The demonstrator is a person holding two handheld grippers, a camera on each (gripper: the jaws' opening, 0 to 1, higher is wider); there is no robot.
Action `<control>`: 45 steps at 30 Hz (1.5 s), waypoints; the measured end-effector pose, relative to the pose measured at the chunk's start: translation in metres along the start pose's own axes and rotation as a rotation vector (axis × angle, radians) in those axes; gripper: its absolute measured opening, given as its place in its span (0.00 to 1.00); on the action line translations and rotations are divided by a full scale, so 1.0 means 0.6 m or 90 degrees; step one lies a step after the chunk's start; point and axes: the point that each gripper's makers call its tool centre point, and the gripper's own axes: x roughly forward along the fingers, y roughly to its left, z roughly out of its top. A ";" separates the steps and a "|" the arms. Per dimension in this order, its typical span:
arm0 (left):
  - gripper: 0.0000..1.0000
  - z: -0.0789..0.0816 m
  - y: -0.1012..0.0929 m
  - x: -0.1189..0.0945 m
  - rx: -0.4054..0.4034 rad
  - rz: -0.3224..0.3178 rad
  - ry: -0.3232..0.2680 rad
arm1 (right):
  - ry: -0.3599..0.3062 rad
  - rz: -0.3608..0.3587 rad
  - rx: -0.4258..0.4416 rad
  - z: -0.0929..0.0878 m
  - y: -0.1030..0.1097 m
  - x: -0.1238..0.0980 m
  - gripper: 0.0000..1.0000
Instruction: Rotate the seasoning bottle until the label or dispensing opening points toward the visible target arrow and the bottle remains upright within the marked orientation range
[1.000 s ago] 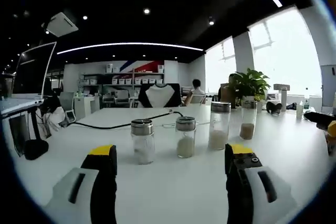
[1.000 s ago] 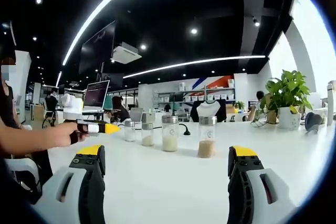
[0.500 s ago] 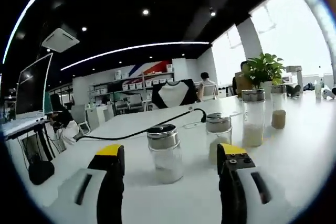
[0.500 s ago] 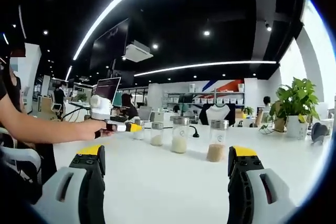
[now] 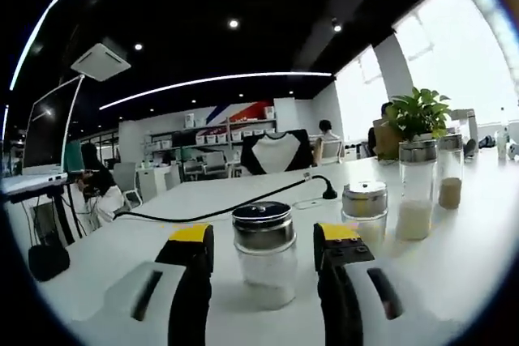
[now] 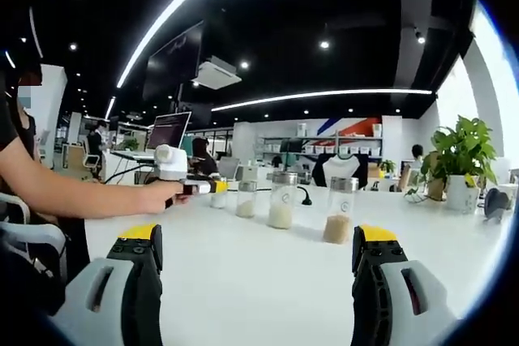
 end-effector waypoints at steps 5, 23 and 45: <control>0.47 0.003 -0.004 0.009 -0.038 -0.018 -0.014 | 0.000 0.000 0.006 -0.001 -0.001 0.001 0.99; 0.33 0.015 -0.002 0.018 -0.037 -0.024 -0.035 | -0.003 -0.003 0.025 -0.001 0.000 0.003 0.99; 0.33 0.119 -0.121 -0.069 -0.094 -0.227 -0.131 | -0.012 0.011 0.025 0.010 0.011 0.012 0.97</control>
